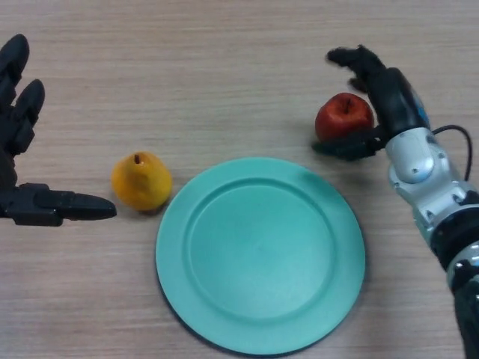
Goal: Pick up the red apple and place it on the plate
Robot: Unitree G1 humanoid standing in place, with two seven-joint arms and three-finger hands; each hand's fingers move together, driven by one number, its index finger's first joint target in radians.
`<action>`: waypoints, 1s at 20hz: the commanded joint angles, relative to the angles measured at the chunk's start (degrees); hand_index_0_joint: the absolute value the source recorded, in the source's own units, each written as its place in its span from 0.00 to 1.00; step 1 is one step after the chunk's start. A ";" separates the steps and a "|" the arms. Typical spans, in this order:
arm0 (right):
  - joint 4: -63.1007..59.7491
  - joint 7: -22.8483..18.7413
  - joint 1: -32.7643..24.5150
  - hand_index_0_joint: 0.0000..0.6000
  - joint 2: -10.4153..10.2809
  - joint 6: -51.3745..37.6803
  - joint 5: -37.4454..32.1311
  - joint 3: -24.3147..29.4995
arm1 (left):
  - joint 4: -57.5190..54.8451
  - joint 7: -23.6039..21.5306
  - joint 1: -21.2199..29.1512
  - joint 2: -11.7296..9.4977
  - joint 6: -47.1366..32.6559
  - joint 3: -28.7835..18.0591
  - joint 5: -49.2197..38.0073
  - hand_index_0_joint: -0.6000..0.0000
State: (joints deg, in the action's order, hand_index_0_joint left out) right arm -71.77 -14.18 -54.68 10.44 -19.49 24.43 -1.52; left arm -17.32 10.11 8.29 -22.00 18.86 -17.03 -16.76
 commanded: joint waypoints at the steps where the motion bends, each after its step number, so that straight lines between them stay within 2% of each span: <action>1: 2.99 -3.89 -5.80 1.00 2.08 -9.23 -1.14 1.80 | -2.53 -2.20 2.96 -4.28 -9.17 -6.12 -0.48 1.00; 4: 3.95 -5.12 -5.98 1.00 3.24 -11.21 0.05 1.39 | -2.29 -2.32 2.97 -4.42 -10.25 -6.12 -0.43 1.00; 6: 7.01 -3.51 -5.62 1.00 3.44 -12.61 -1.65 2.52 | -2.67 -2.62 2.87 -4.43 -9.83 -5.74 -0.48 1.00; 8: 11.46 -3.28 -4.86 1.00 4.49 -11.51 -0.37 1.47 | -3.43 -2.69 2.98 -4.58 -8.89 -5.33 -0.73 1.00; 10: 20.03 2.86 -1.28 1.00 3.36 -7.49 -5.42 3.58 | -4.18 -2.77 3.20 -4.51 -8.54 -5.08 -0.89 1.00; 11: 29.88 5.79 2.21 1.00 3.17 -2.59 -8.54 4.08 | -4.82 -2.61 3.22 -4.60 -7.94 -4.87 -1.03 1.00; 12: 33.74 7.02 3.69 1.00 3.03 -0.49 -10.04 4.31 | -5.04 -2.64 3.30 -4.52 -8.04 -4.78 -0.95 1.00; 13: 42.52 8.92 7.46 1.00 2.59 7.86 -13.30 4.42 | -5.51 -2.72 3.48 -4.34 -7.13 -4.40 -1.26 1.00; 14: 46.60 9.71 9.30 1.00 2.44 11.97 -14.53 4.40 | -5.91 -2.75 3.48 -4.21 -6.53 -4.21 -1.57 1.00; 15: 54.20 10.31 12.32 1.00 3.04 18.38 -15.59 3.59 | -7.35 -2.89 3.12 -3.87 -5.46 -3.94 -1.89 1.00; 16: 56.96 10.71 13.68 1.00 3.36 20.06 -15.81 3.21 | -7.96 -2.86 2.92 -3.78 -4.99 -3.85 -2.00 1.00; 17: 63.35 13.53 16.92 0.92 3.65 22.83 -18.33 3.38 | -8.67 -2.80 2.90 -3.36 -5.54 -3.69 -1.89 1.00; 18: 63.94 13.80 17.25 0.75 3.68 23.09 -18.69 3.43 | -8.74 -2.76 2.84 -3.34 -5.61 -3.64 -1.80 1.00; 19: 66.79 15.19 18.88 0.50 3.77 24.72 -21.00 3.89 | -9.16 -2.14 2.64 -3.38 -5.59 -3.43 -1.55 1.00; 20: 69.27 16.27 20.33 0.33 3.89 26.18 -23.15 4.37 | -9.61 -1.41 2.45 -3.41 -5.49 -3.30 -1.47 1.00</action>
State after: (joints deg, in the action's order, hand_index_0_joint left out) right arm -3.40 2.57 -30.39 12.66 12.92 1.11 0.53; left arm -23.57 8.98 8.88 -22.80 19.18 -16.34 -17.29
